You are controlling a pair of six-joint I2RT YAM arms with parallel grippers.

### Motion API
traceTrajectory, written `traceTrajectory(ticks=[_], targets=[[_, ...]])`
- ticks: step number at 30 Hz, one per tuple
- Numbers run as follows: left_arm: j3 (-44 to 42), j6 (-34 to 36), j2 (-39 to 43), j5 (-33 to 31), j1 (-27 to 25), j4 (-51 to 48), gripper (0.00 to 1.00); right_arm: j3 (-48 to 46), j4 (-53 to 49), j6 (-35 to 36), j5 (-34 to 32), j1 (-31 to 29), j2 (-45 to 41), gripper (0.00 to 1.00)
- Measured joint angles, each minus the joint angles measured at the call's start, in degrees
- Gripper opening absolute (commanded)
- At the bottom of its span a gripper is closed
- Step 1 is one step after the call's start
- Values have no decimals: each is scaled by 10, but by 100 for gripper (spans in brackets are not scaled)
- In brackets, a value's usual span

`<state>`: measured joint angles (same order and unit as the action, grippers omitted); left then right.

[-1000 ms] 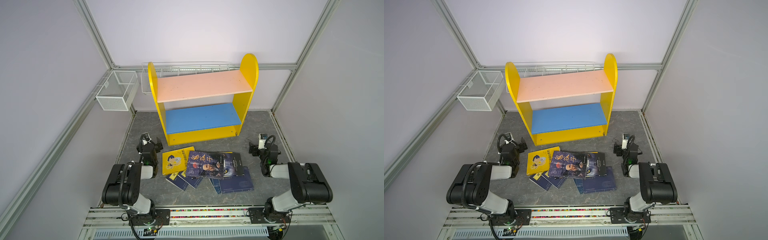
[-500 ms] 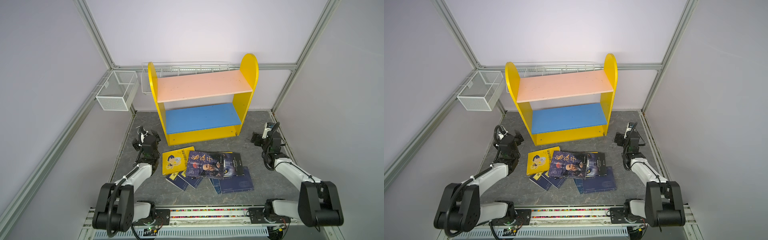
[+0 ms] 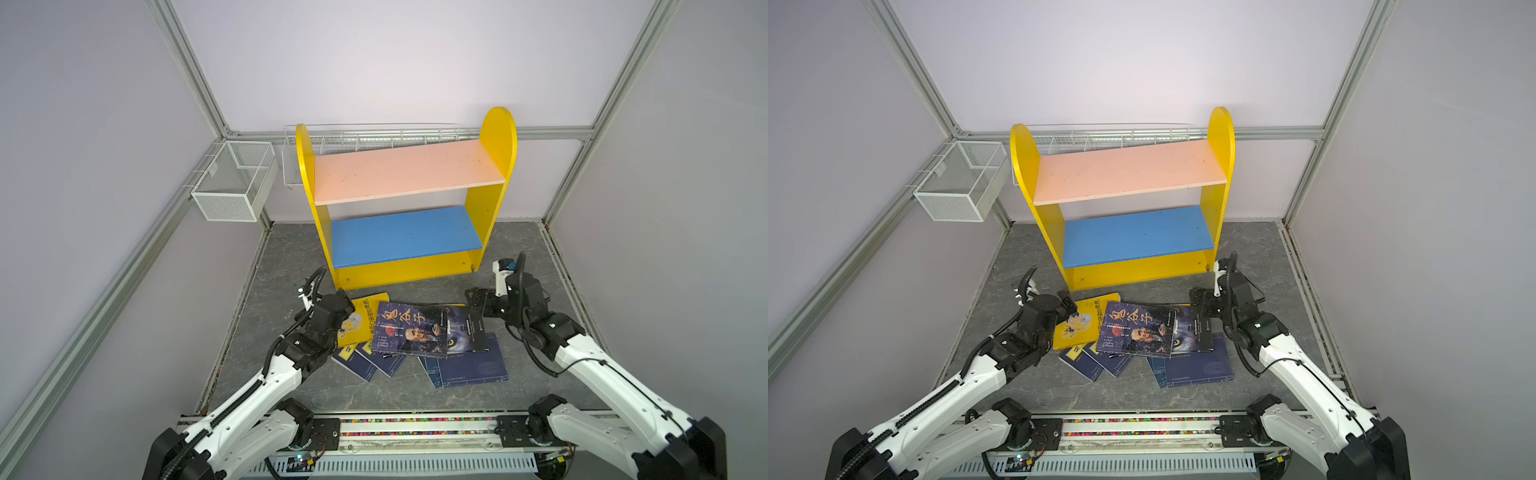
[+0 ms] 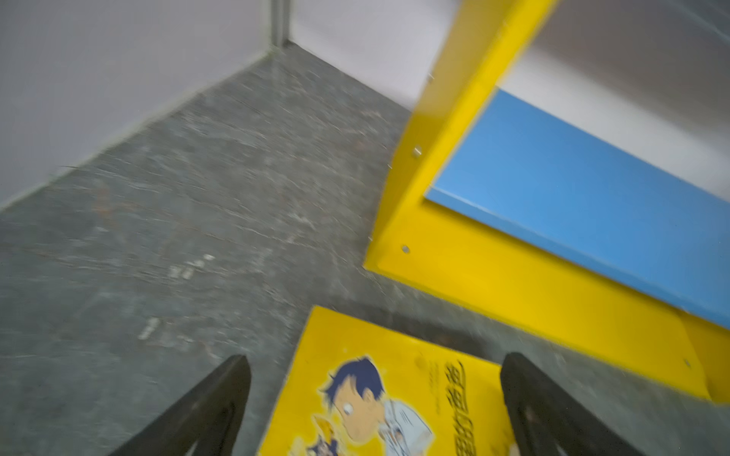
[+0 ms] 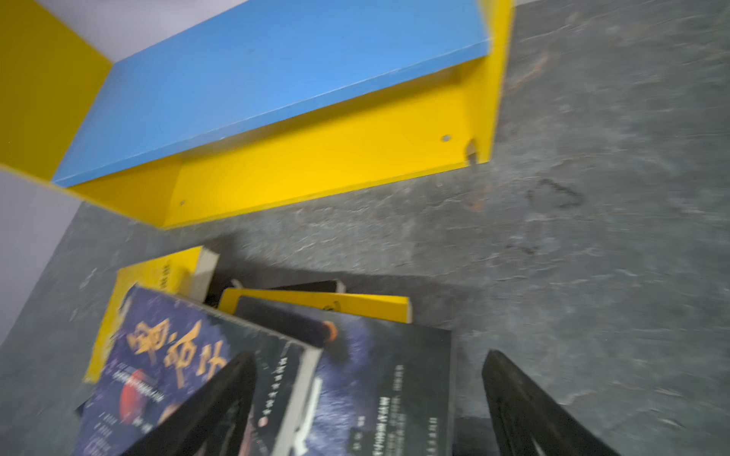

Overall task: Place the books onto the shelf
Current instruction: 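Reach both grippers to the pile and grasp the purple book with the right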

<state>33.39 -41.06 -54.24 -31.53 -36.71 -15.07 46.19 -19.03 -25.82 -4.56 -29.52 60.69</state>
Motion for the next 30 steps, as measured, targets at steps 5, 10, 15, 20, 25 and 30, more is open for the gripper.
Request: traceTrajectory(ticks=[5,10,15,20,25,30], targets=[[16,42,-41,151,-23,1,94,73,-68,-3,89,-63,92,92],[48,88,-97,245,-40,-25,95,68,-150,2,171,-73,106,92],[51,116,-130,323,-49,-41,94,24,-167,1,225,-73,104,89],[51,122,-143,370,-49,-46,83,12,-157,4,257,-73,129,82],[50,116,-155,389,-49,-46,67,14,-124,6,294,-73,160,76],[48,105,-170,375,-48,-57,50,17,-110,8,301,-72,167,68]])
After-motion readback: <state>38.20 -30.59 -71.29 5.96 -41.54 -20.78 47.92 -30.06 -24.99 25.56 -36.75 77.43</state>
